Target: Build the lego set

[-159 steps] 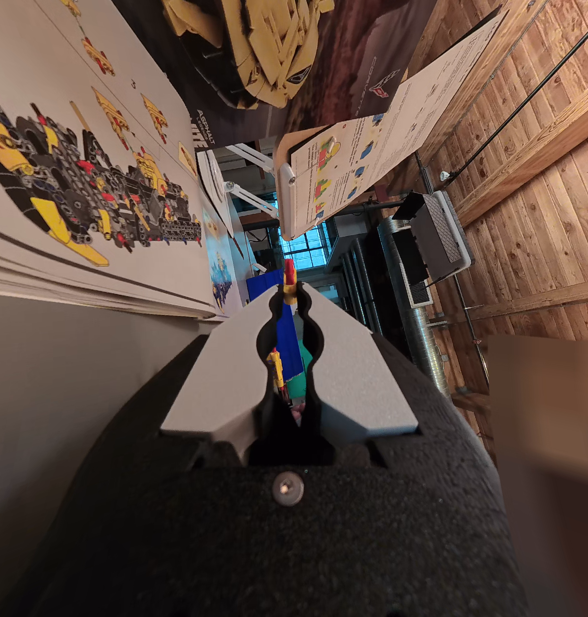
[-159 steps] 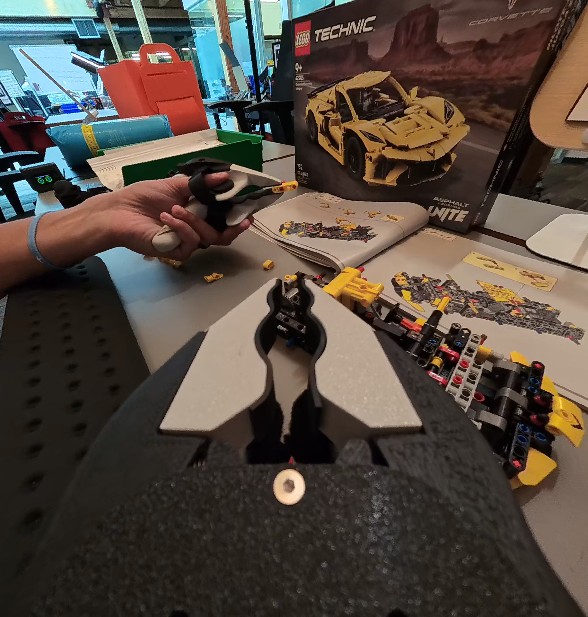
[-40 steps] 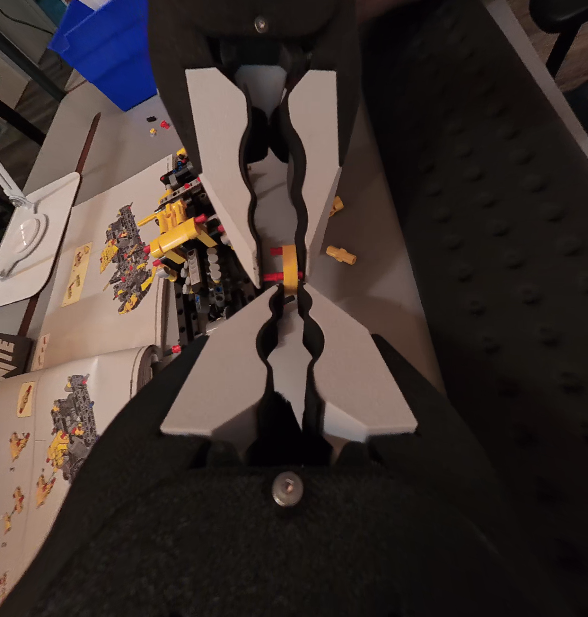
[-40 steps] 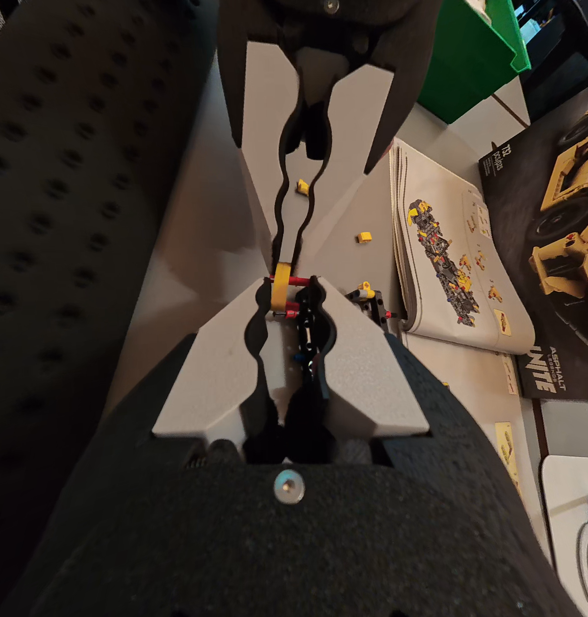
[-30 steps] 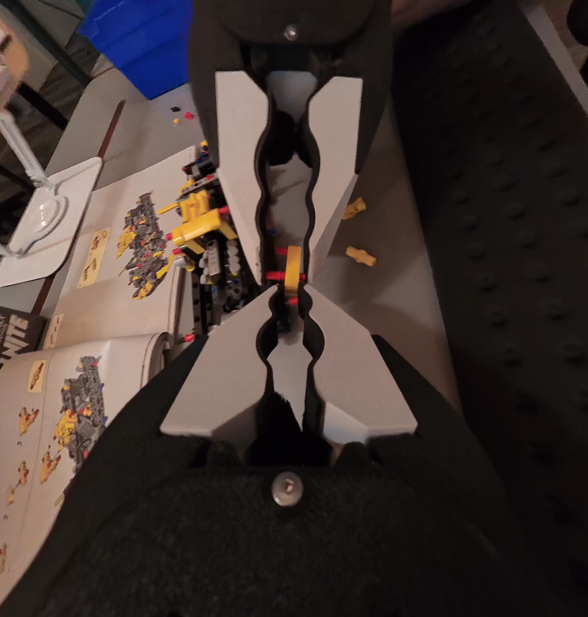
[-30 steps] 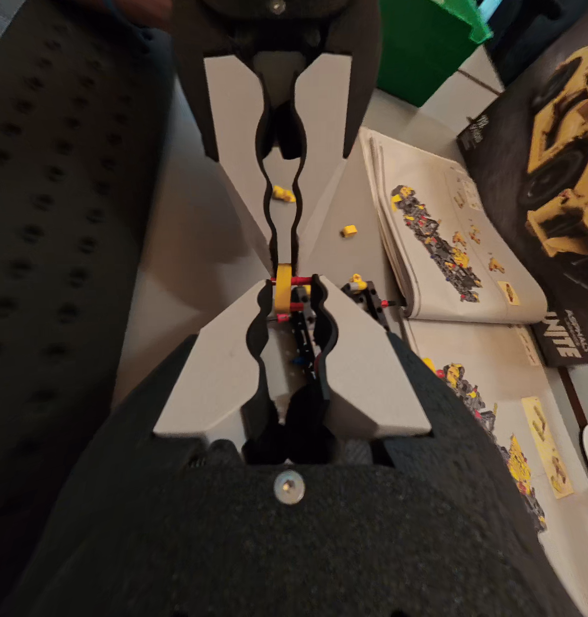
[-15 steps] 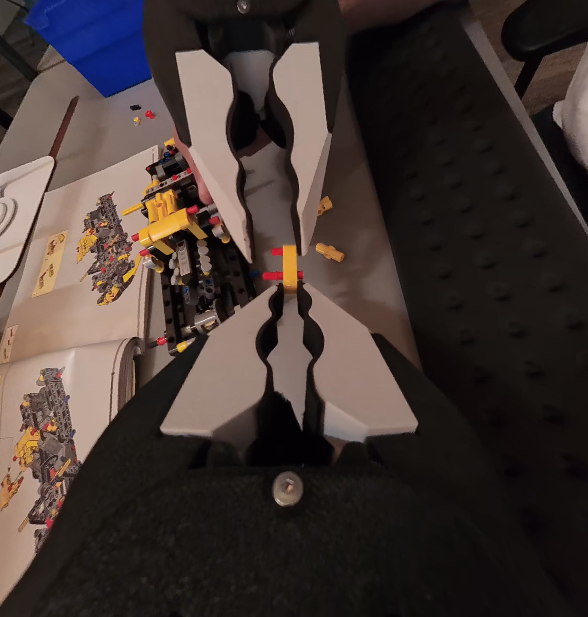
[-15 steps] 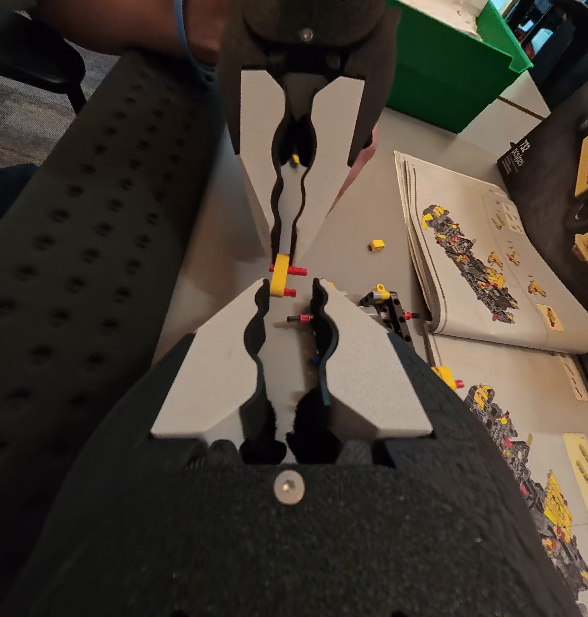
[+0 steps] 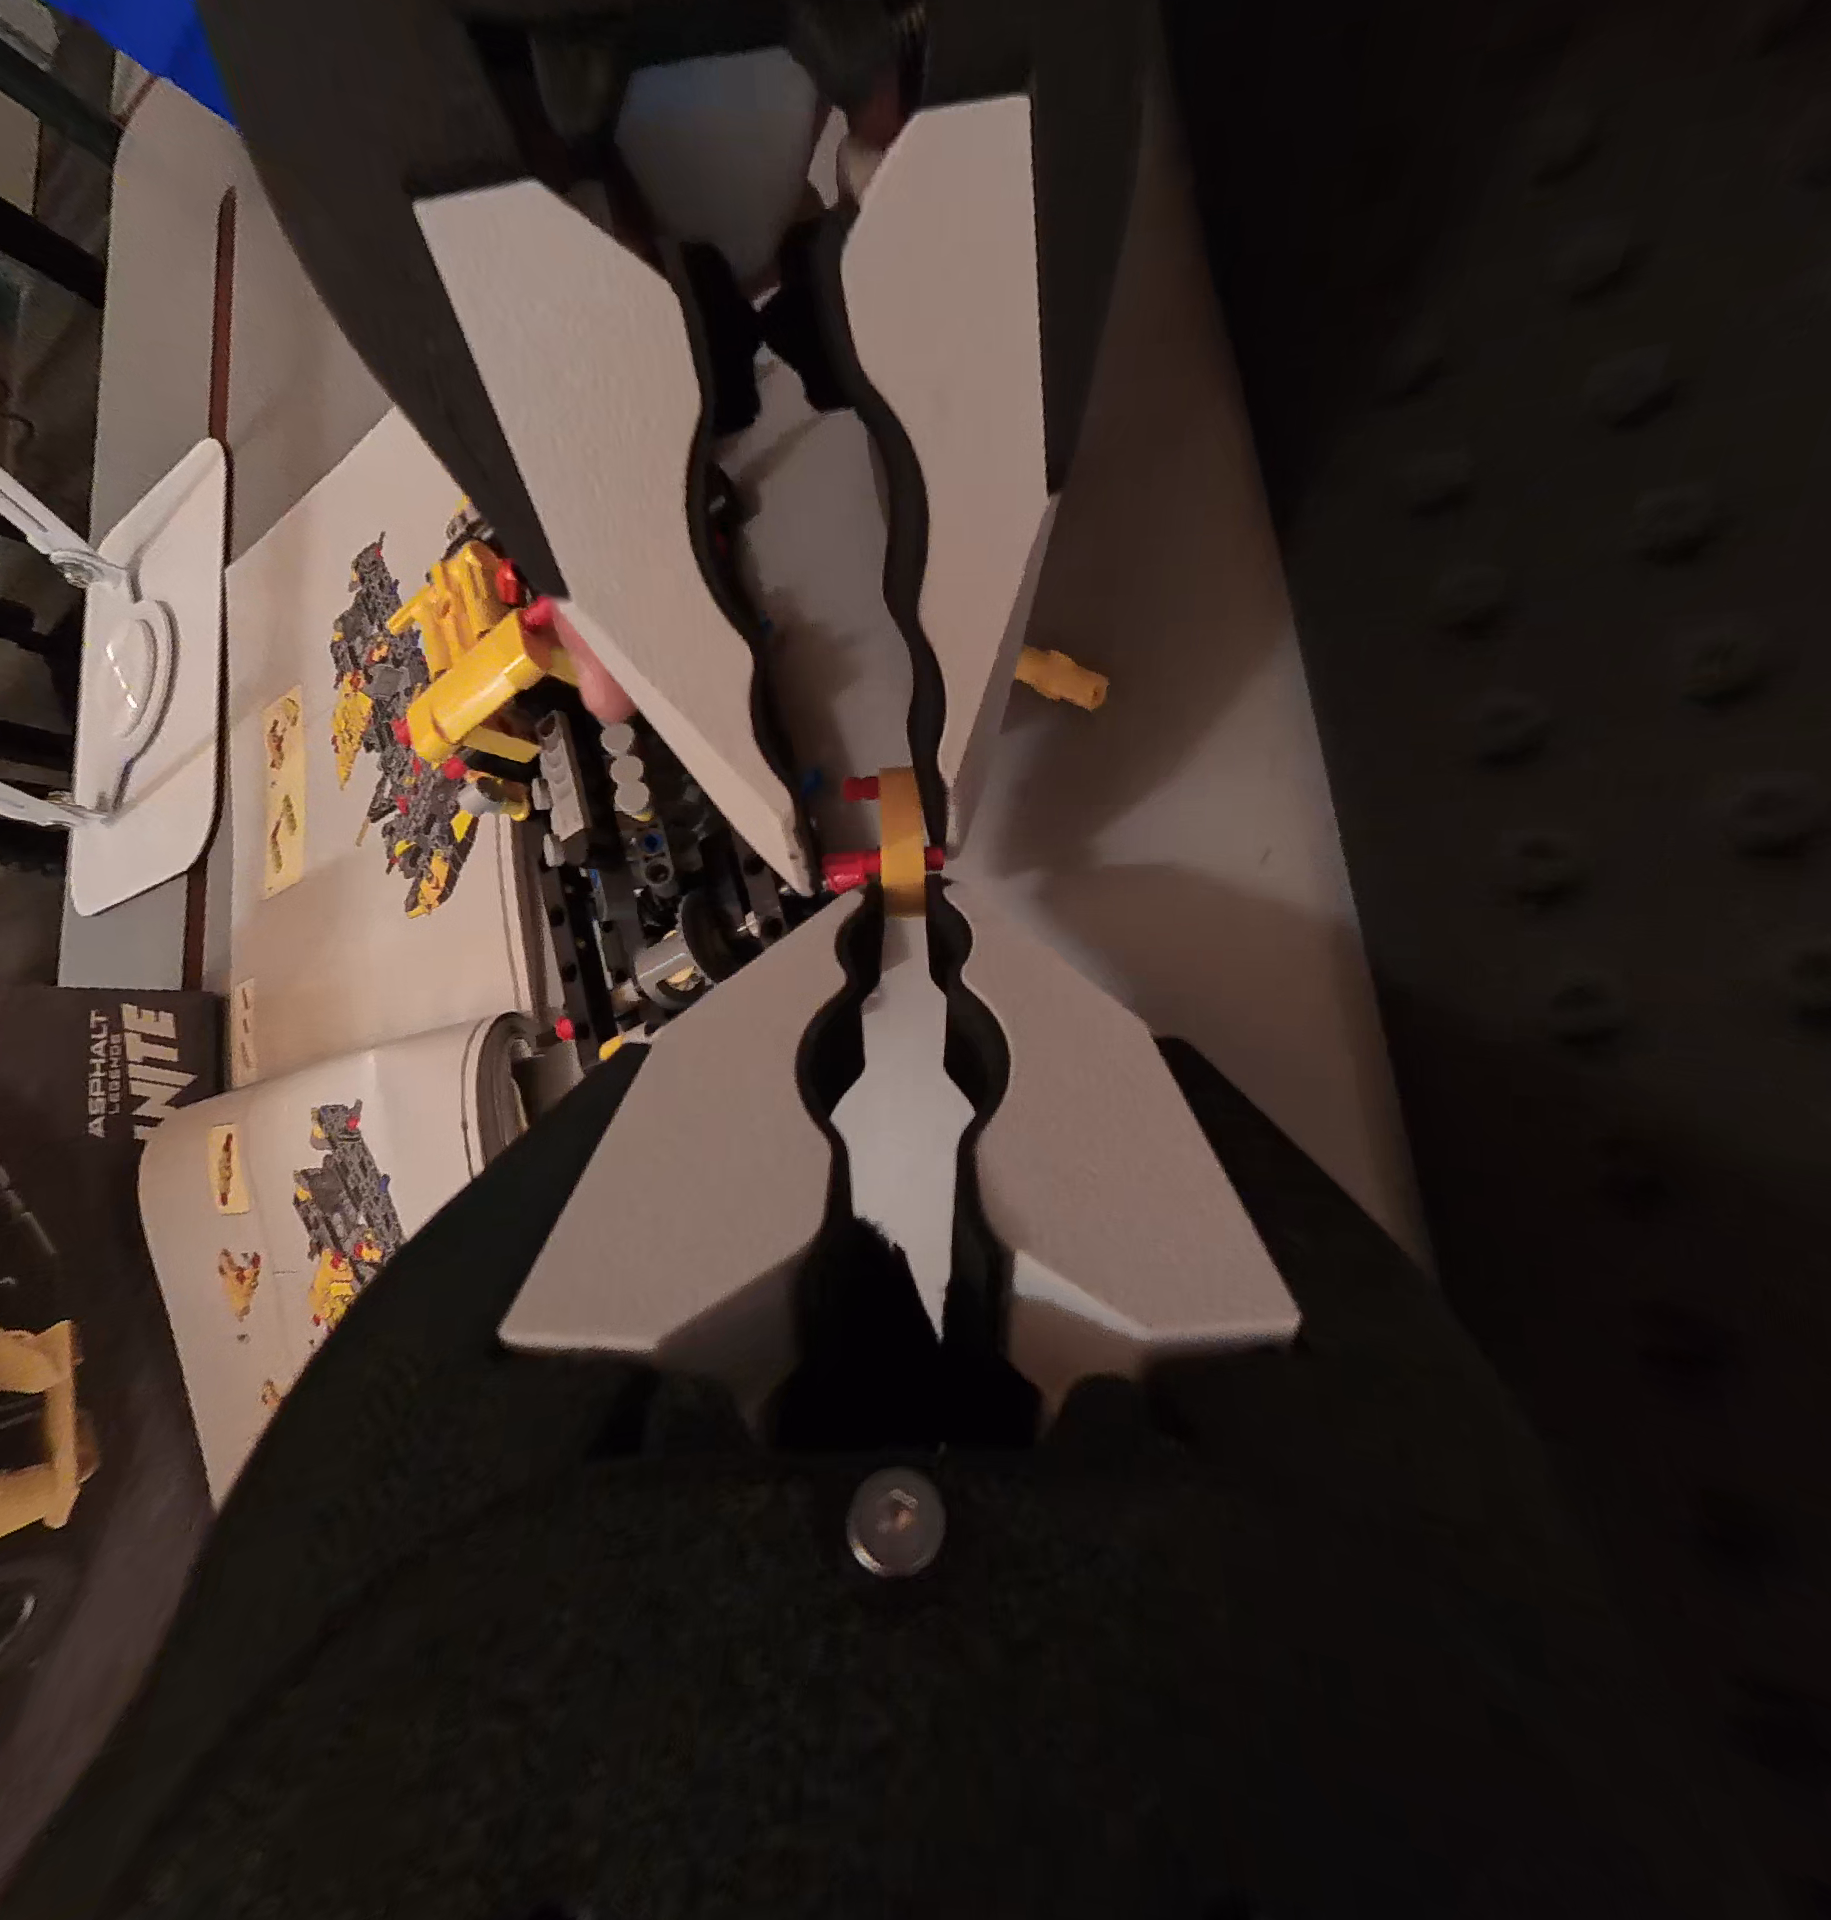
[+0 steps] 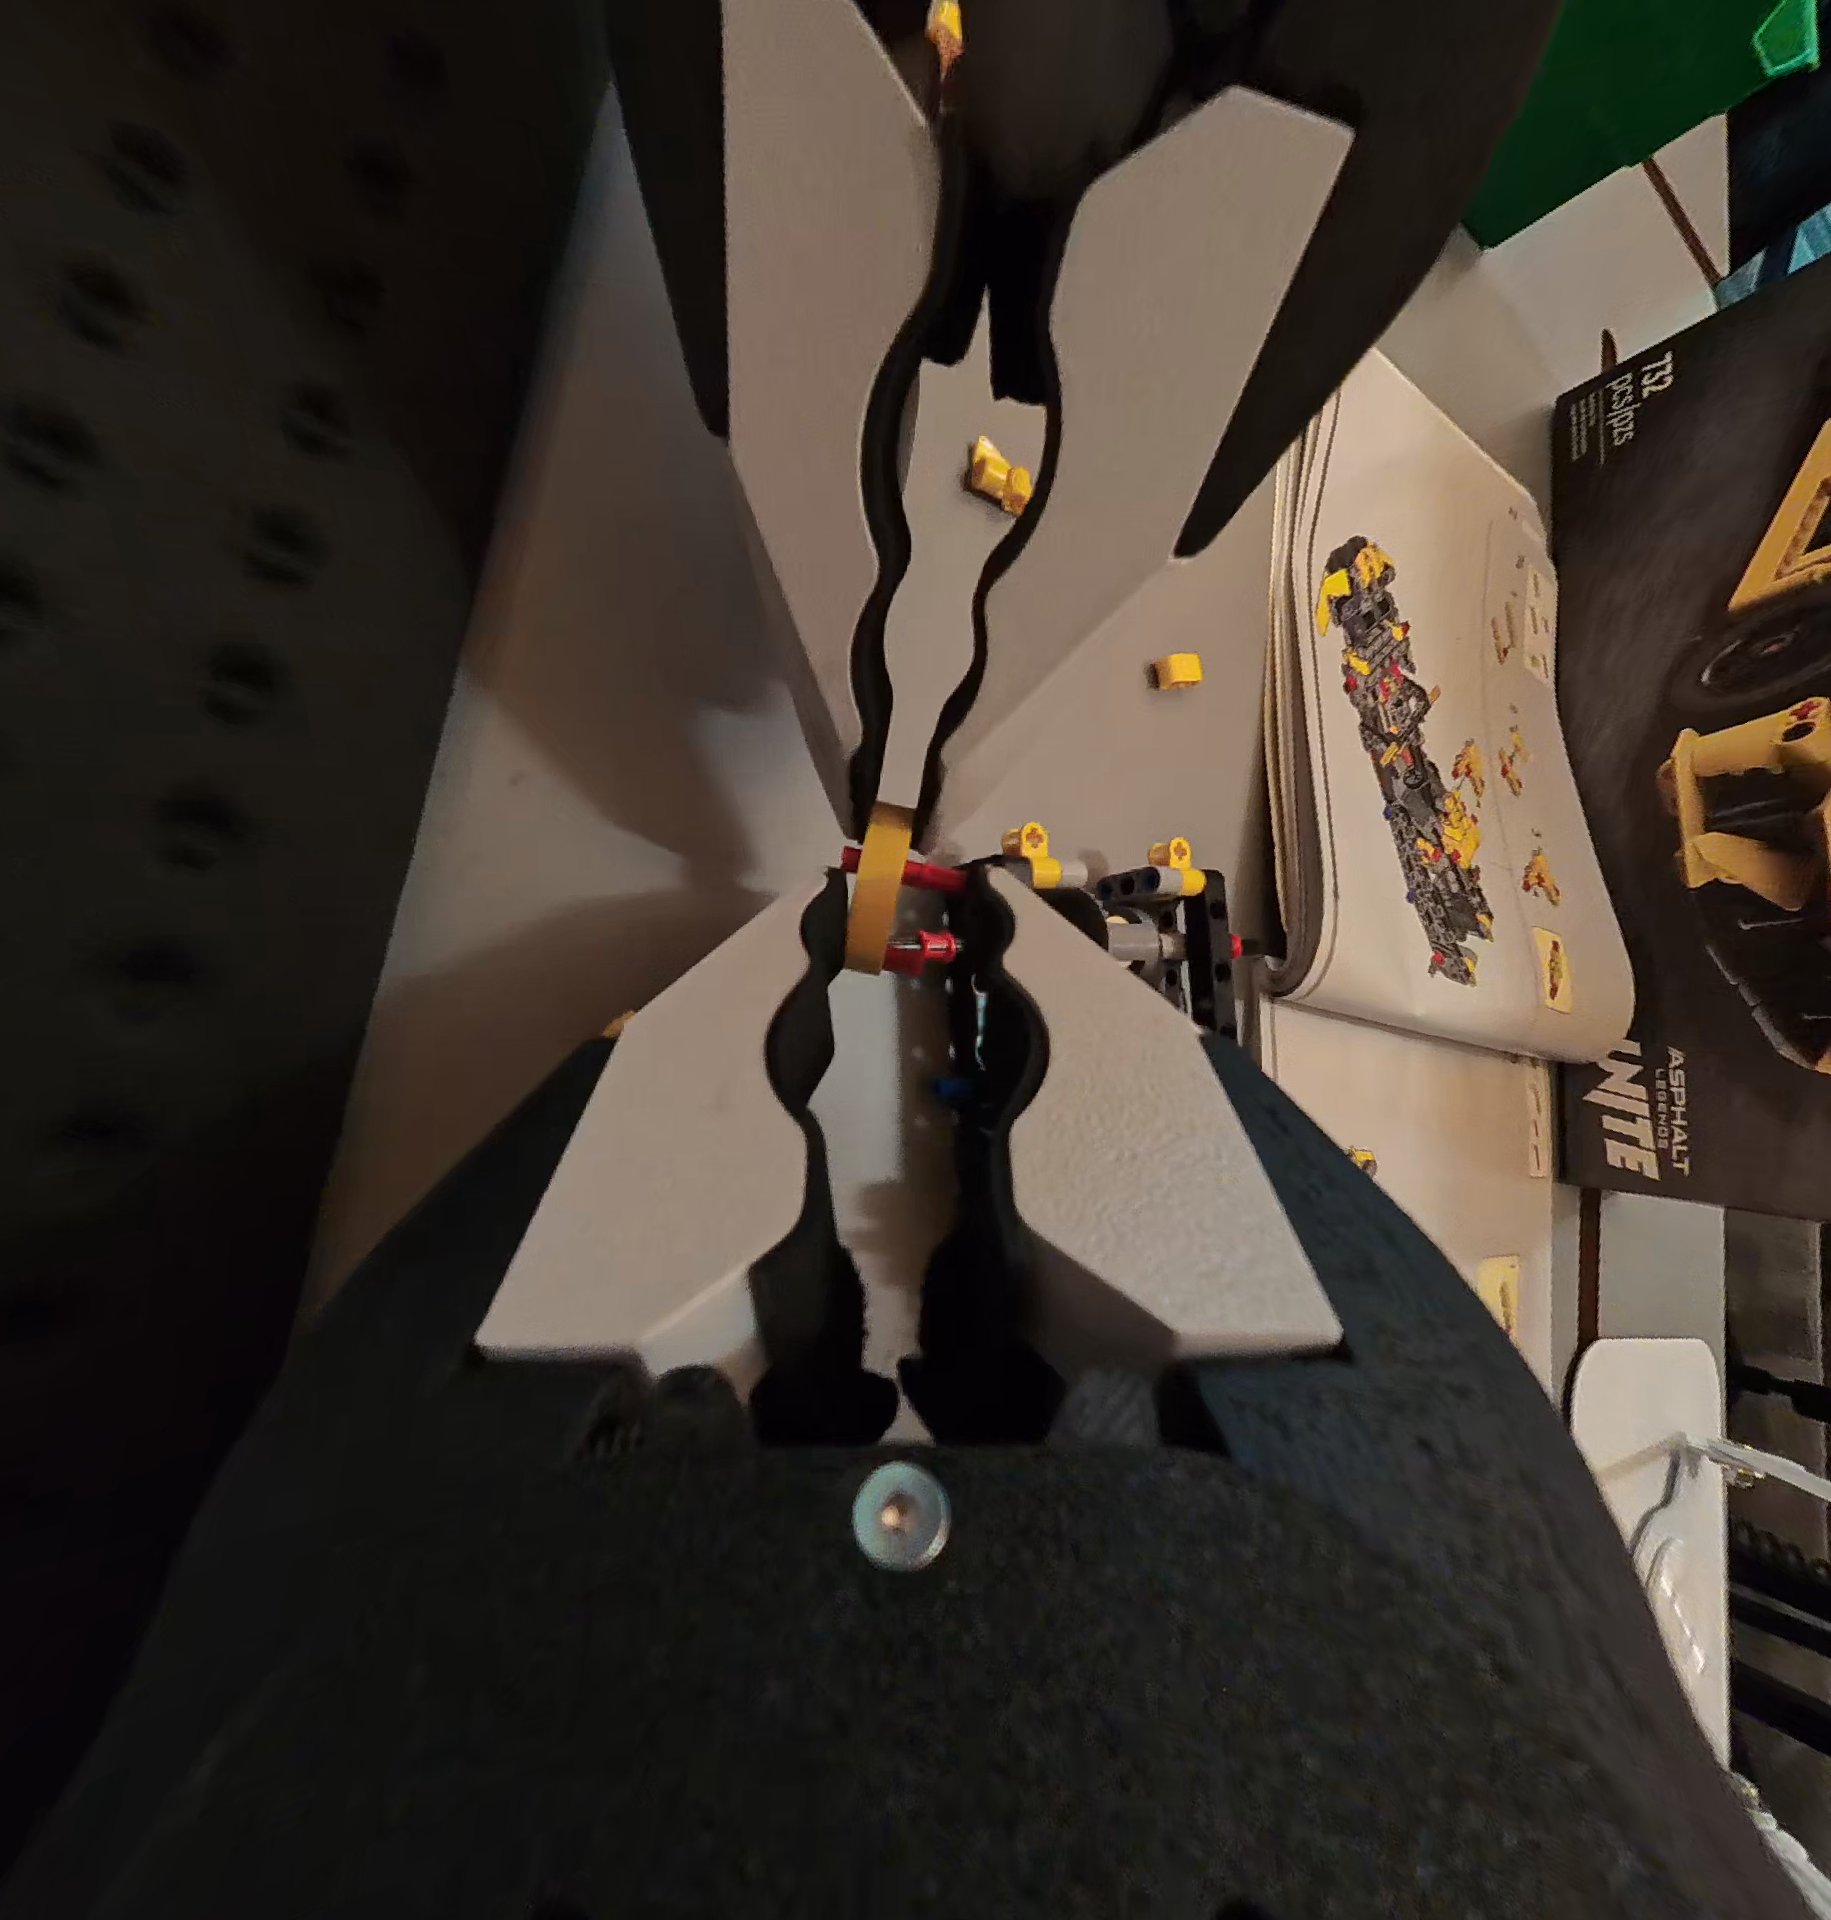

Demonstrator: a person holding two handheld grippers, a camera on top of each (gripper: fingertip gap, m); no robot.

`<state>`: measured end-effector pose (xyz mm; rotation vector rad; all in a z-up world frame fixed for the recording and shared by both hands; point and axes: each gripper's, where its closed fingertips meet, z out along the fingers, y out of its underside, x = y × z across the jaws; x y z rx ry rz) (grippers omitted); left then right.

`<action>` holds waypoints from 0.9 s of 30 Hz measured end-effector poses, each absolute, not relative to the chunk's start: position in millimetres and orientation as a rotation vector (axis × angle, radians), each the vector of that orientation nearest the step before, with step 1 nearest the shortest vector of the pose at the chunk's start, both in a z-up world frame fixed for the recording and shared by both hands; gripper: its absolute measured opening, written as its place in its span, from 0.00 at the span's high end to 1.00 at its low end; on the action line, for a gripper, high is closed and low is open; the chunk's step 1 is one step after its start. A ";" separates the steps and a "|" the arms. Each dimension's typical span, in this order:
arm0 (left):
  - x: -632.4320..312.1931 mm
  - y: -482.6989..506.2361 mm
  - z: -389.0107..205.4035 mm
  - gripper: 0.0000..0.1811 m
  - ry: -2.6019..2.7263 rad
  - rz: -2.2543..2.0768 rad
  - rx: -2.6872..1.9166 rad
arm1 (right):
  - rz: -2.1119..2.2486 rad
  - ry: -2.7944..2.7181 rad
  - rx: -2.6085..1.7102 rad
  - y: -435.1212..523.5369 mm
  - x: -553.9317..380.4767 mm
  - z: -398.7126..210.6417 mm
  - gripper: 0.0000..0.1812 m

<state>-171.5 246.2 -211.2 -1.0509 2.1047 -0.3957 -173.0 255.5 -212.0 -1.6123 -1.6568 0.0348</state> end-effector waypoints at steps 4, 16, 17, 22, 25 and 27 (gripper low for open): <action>-170.8 247.5 -210.2 0.96 2.097 -0.392 -1.048 | 0.042 -1.641 -1.624 257.0 -172.1 -211.4 0.88; -164.9 249.3 -202.5 0.96 2.049 -0.379 -1.003 | 0.070 -1.589 -1.641 259.4 -166.8 -206.6 0.92; -165.2 248.2 -203.8 0.96 2.056 -0.394 -1.013 | 0.055 -1.604 -1.633 258.3 -167.1 -208.1 0.92; -165.1 247.8 -206.2 0.96 2.062 -0.418 -1.036 | 0.066 -1.601 -1.648 257.5 -166.7 -210.4 0.92; -165.7 253.3 -203.9 0.96 2.022 -0.458 -1.083 | 0.075 -1.562 -1.636 262.4 -167.2 -207.9 0.91; -166.8 259.0 -196.4 0.96 1.971 -0.534 -1.137 | 0.125 -1.479 -1.656 266.0 -165.9 -200.2 0.92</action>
